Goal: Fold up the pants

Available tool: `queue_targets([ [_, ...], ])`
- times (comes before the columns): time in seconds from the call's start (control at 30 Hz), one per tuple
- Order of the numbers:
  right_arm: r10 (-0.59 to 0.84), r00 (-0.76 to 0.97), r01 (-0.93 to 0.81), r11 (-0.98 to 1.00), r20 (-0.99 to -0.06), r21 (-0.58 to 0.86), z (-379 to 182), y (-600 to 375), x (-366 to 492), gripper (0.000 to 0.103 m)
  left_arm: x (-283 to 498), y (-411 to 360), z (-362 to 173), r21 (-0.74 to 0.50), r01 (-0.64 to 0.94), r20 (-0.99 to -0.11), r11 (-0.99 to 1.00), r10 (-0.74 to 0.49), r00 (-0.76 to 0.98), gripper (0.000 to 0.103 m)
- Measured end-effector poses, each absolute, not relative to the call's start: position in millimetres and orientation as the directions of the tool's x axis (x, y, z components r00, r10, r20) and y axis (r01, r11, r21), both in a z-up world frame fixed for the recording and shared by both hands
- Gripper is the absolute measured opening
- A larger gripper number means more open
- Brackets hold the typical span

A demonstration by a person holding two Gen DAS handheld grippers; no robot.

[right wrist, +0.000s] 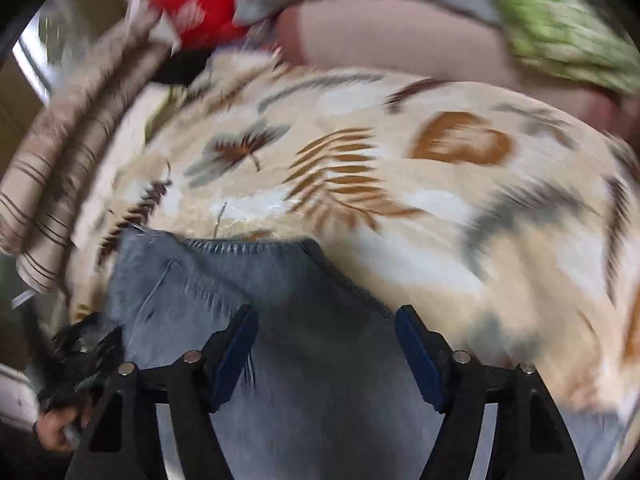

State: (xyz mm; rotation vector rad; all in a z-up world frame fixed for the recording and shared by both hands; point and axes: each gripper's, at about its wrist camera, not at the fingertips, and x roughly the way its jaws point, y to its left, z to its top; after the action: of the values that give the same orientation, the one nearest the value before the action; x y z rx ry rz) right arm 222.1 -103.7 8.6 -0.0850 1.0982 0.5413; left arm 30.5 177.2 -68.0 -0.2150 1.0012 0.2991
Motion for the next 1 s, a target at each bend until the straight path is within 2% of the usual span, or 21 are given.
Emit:
queue_targets([
  [0.03, 0.373, 0.305, -0.47, 0.859, -0.876, 0.202, -1, -89, 233, 0.063, 31, 177, -69, -0.037, -0.338, -0.848, 0.941, 0.149, 0.509, 0.093],
  [0.13, 0.348, 0.225, -0.519, 0.833, -0.91, 0.19, -27, -59, 249, 0.041, 29, 177, -69, -0.046, -0.337, -0.844, 0.94, 0.144, 0.517, 0.094],
  [0.17, 0.335, 0.208, -0.534, 0.826, -0.919, 0.181, -33, -52, 251, 0.019, 30, 178, -69, -0.05, -0.337, -0.844, 0.94, 0.141, 0.518, 0.094],
  [0.23, 0.299, 0.241, -0.582, 0.806, -0.924, 0.109, -31, -40, 244, 0.006, 28, 178, -68, -0.055, -0.337, -0.843, 0.94, 0.137, 0.521, 0.094],
  [0.33, 0.29, 0.31, -0.587, 0.807, -0.905, 0.058, -19, -34, 248, 0.004, 29, 178, -68, -0.059, -0.34, -0.838, 0.938, 0.139, 0.528, 0.095],
  [0.43, 0.268, 0.311, -0.567, 0.822, -0.912, 0.048, -42, -33, 256, 0.004, 30, 177, -67, -0.051, -0.34, -0.831, 0.939, 0.149, 0.535, 0.095],
  [0.53, 0.333, 0.328, -0.533, 0.838, -0.884, 0.118, -44, -45, 254, 0.008, 28, 175, -66, -0.038, -0.34, -0.822, 0.94, 0.164, 0.546, 0.095],
  [0.57, 0.342, 0.323, -0.52, 0.843, -0.882, 0.136, -41, -49, 253, 0.018, 27, 174, -65, -0.032, -0.341, -0.819, 0.94, 0.17, 0.547, 0.095],
  [0.6, 0.335, 0.336, -0.507, 0.852, -0.88, 0.13, -36, -55, 250, 0.037, 27, 173, -63, -0.027, -0.345, -0.816, 0.938, 0.178, 0.55, 0.095],
  [0.67, 0.342, 0.402, -0.455, 0.879, -0.849, 0.139, -16, -76, 235, 0.062, 24, 170, -54, 0.0, -0.358, -0.795, 0.934, 0.217, 0.566, 0.093],
  [0.83, 0.529, 0.437, -0.321, 0.847, -0.727, 0.424, 20, -148, 159, 0.063, 15, 147, -10, 0.027, -0.347, -0.688, 0.938, 0.269, 0.674, 0.093],
  [0.93, 0.613, 0.435, -0.248, 0.786, -0.66, 0.566, 12, -180, 118, 0.065, 19, 126, -2, 0.051, -0.303, -0.675, 0.952, 0.256, 0.692, 0.093],
  [1.0, 0.636, 0.423, -0.185, 0.758, -0.646, 0.625, -9, -194, 108, 0.067, 29, 111, -11, 0.083, -0.269, -0.692, 0.959, 0.25, 0.678, 0.093],
])
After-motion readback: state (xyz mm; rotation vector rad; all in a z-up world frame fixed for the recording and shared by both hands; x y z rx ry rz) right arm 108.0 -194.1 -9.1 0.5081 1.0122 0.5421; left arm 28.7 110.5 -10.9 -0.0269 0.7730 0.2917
